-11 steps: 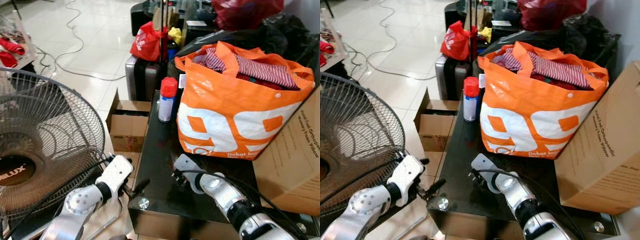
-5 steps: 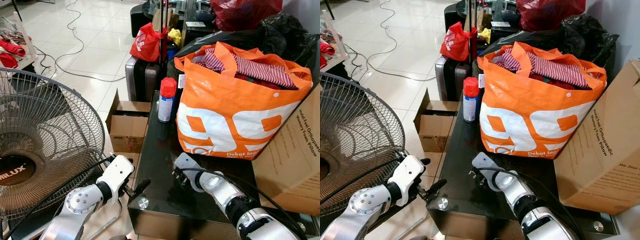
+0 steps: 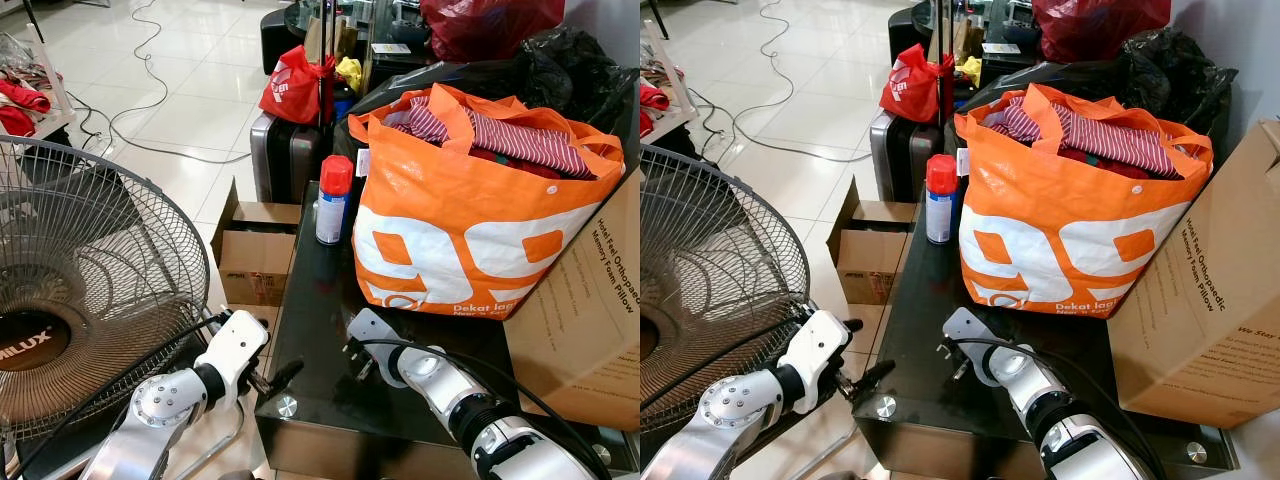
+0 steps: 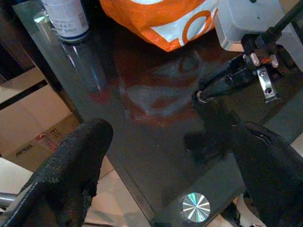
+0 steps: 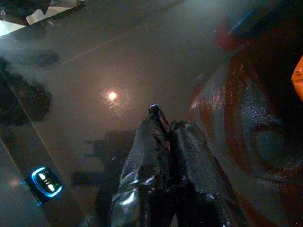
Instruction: Hang keys on a hook
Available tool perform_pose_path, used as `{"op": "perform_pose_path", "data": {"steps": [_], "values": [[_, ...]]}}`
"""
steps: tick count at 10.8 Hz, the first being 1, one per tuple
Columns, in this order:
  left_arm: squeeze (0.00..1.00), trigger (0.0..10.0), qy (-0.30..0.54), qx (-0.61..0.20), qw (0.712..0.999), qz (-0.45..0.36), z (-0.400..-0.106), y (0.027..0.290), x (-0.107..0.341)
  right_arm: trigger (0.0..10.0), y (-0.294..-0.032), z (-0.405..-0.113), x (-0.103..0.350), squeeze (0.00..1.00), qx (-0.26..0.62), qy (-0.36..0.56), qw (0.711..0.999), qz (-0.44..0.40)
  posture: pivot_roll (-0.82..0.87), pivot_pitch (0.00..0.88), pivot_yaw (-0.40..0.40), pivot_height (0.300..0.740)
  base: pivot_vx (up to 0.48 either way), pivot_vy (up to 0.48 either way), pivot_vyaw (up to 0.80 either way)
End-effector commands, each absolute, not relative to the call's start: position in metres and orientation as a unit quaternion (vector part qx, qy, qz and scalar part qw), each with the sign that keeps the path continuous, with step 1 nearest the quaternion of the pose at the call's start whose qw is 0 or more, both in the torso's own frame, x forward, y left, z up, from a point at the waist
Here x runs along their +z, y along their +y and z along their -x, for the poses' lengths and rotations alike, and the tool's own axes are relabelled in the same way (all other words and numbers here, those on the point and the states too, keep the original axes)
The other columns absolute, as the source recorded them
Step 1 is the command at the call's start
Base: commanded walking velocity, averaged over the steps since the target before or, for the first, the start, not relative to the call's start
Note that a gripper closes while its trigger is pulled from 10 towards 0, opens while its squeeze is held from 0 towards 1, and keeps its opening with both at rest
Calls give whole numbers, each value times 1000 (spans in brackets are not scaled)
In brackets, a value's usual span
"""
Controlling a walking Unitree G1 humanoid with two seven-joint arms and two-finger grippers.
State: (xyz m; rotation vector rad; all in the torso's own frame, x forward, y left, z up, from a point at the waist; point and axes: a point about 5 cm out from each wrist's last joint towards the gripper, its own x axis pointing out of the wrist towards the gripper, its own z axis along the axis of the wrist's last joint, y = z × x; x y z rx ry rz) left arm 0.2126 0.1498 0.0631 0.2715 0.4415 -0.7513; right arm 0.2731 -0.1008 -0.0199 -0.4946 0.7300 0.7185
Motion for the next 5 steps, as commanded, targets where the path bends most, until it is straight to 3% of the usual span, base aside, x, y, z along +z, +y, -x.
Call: {"op": "perform_pose_path", "data": {"steps": [1, 5], "values": [[804, 10000, 218, -370, 894, -131, -214, 148, 63, 0, -104, -278, -17, 0, 334, 344, 845, 237, 71, 0, -34, 740, 0, 0, 0], [812, 10000, 221, -371, 892, -131, -214, 147, 62, 0, -107, -279, -16, 0, 335, 341, 846, 235, 73, 0, -38, 740, 0, 0, 0]]}}
